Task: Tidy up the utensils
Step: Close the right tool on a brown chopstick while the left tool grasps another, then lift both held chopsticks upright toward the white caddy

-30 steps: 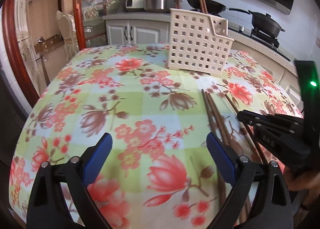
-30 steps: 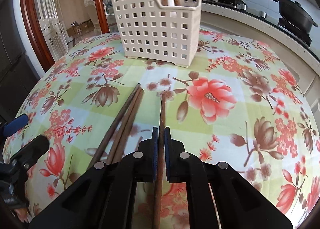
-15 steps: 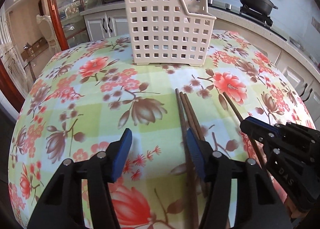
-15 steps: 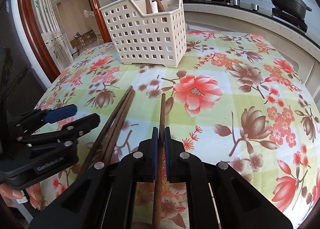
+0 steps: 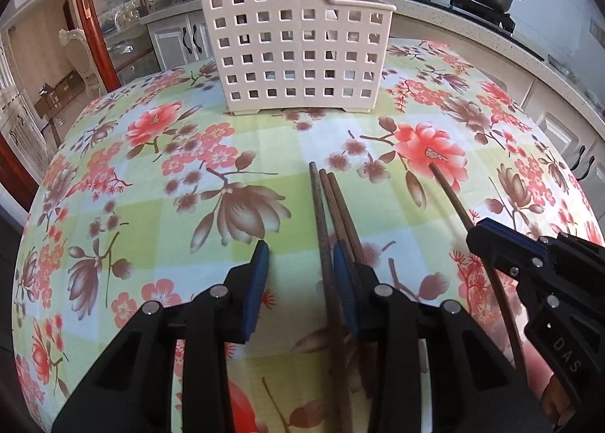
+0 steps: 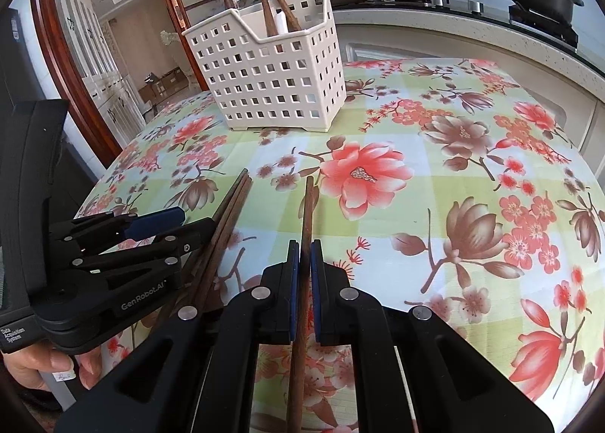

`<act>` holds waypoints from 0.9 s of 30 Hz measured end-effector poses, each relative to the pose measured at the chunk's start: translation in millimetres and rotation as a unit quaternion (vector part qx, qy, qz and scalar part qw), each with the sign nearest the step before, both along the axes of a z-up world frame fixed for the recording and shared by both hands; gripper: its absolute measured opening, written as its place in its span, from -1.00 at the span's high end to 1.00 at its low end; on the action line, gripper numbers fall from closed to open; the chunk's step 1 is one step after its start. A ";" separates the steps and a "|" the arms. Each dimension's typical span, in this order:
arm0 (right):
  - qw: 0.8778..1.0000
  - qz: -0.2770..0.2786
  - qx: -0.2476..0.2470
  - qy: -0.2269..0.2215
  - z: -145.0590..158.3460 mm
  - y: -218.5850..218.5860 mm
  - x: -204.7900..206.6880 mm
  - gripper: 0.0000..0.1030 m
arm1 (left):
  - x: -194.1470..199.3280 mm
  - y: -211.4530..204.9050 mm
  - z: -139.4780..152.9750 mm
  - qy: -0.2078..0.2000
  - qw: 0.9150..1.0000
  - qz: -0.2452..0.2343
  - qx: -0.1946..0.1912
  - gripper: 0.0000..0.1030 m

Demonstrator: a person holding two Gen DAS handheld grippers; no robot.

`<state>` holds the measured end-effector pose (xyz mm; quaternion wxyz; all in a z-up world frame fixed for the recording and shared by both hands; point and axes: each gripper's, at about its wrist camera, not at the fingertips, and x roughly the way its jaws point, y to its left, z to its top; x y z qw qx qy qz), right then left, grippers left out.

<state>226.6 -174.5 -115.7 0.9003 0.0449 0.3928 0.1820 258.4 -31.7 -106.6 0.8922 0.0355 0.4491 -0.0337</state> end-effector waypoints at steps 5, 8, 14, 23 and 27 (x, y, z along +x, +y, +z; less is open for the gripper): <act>1.000 0.002 0.005 0.007 -1.8 -1.1 1.7 0.88 | 1.7 -1.3 -0.5 -0.001 1.000 -0.002 -0.003 0.46; 1.000 0.002 -0.005 0.019 -5.2 1.7 5.7 0.88 | 2.8 -2.8 -0.8 -0.003 1.000 -0.004 -0.002 0.47; 0.997 0.008 -0.069 0.018 -6.7 16.8 9.1 0.87 | 5.9 -1.8 -0.5 0.005 1.000 -0.010 -0.005 0.47; 0.992 0.017 -0.124 0.010 -6.9 27.7 8.6 0.87 | 5.7 -1.0 -1.1 0.005 1.000 -0.013 -0.007 0.46; 0.992 0.019 -0.121 0.010 -6.6 26.6 8.9 0.87 | 4.7 -2.1 -0.8 0.002 1.000 -0.020 -0.001 0.47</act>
